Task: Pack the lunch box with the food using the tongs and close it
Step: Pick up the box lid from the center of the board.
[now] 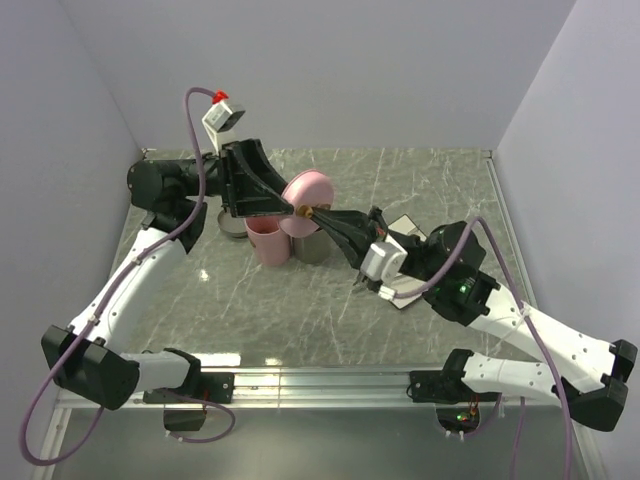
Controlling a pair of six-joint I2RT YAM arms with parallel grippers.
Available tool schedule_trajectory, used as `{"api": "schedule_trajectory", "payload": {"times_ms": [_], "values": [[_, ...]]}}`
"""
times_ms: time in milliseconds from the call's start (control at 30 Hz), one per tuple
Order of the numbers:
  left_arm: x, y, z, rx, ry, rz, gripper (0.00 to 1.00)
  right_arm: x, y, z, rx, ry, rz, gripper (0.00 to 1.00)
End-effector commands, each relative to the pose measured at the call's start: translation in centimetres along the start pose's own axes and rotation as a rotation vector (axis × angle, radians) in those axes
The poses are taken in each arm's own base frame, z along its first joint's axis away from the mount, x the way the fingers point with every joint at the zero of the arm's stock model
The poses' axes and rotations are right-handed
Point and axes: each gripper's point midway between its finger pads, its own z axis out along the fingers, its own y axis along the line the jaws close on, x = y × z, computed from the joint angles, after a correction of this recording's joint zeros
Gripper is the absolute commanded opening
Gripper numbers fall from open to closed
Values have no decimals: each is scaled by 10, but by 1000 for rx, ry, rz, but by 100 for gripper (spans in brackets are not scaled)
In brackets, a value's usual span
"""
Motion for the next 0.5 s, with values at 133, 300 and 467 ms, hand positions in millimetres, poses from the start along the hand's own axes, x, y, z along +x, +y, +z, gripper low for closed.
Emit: {"api": "schedule_trajectory", "payload": {"times_ms": [133,300,467], "values": [[-43,50,-49,-325,-179,73,81,19,-26,18,74,154,231,0],[-80,79,-102,-675,-287,305,99,81,-8,34,16,377,439,0],[-90,102,-154,-1040,-299,423,99,132,1,45,-28,577,632,0]]}}
